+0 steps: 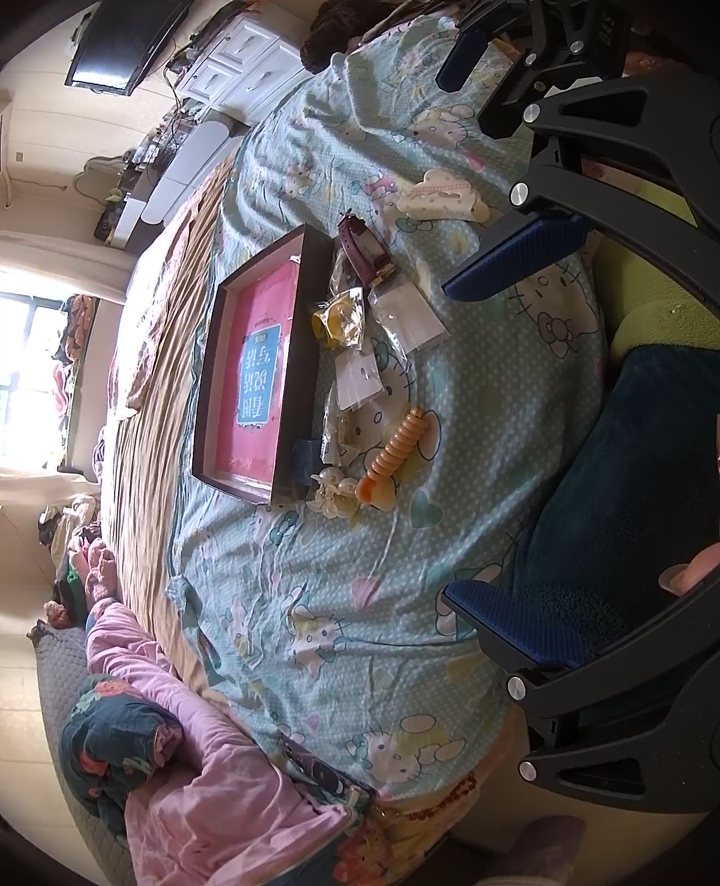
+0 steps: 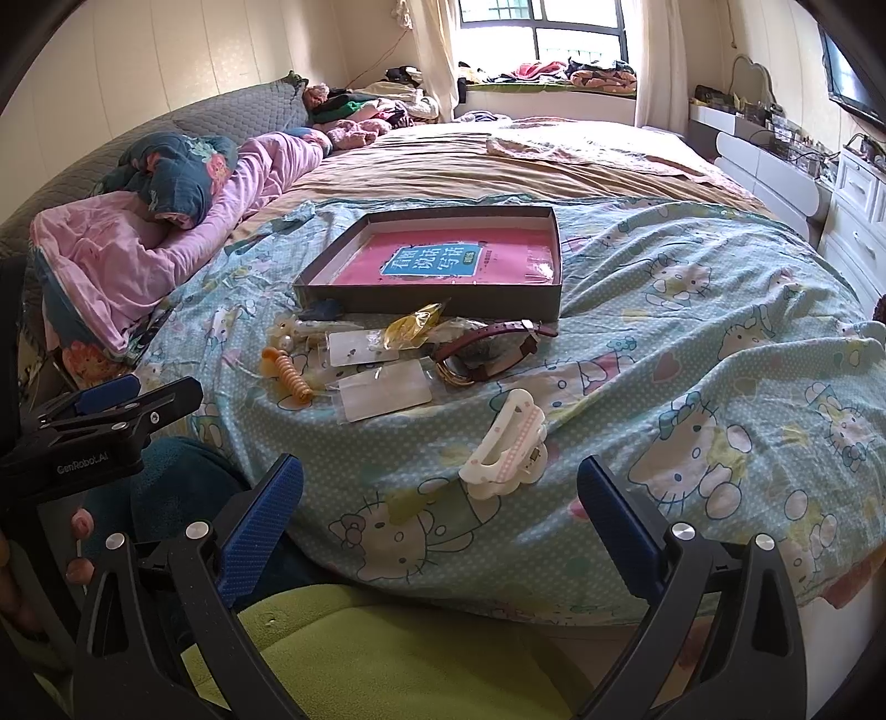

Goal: Organize jewelry

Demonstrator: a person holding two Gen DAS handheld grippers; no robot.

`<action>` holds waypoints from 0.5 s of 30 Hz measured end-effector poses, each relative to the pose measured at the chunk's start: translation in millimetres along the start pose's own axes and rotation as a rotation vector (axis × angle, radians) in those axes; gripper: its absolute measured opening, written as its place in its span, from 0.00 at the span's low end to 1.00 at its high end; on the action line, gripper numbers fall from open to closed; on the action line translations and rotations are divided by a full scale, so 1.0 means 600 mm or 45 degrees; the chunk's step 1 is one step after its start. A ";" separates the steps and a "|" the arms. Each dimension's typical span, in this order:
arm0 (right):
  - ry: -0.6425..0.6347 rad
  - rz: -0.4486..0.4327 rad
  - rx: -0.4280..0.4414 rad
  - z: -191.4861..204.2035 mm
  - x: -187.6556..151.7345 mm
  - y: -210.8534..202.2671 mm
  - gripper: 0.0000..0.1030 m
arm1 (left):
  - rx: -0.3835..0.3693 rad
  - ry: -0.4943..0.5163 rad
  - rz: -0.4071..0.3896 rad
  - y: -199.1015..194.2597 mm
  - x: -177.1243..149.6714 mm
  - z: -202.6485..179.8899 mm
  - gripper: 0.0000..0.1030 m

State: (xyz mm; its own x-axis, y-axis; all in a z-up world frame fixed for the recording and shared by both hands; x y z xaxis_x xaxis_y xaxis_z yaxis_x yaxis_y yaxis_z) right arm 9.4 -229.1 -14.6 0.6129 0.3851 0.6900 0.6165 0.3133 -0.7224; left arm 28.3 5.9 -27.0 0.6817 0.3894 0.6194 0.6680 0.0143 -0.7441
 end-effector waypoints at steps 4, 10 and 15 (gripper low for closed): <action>0.000 0.001 0.002 -0.001 0.001 0.003 0.96 | 0.001 0.001 -0.002 0.000 -0.001 0.000 0.92; 0.002 0.001 0.002 -0.002 0.001 0.003 0.96 | 0.002 0.000 -0.004 0.000 0.001 0.000 0.92; 0.002 0.000 0.003 -0.002 0.000 0.003 0.96 | 0.005 0.000 -0.001 -0.001 0.002 0.001 0.92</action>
State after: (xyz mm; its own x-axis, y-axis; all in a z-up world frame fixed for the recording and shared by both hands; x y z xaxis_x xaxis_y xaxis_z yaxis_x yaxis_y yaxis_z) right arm 11.0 -229.6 -16.2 0.6138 0.3838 0.6899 0.6151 0.3153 -0.7227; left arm 28.5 7.1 -26.0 0.6814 0.3894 0.6197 0.6671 0.0179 -0.7447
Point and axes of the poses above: each gripper's, at about its wrist camera, not at the fingertips, and y roughly the way its jaws point, z to its left, x to its top, the point moved 5 cm from there along y, roughly the way its jaws point, and after that the axes turned 14 degrees about -y, right-handed, at the moved point
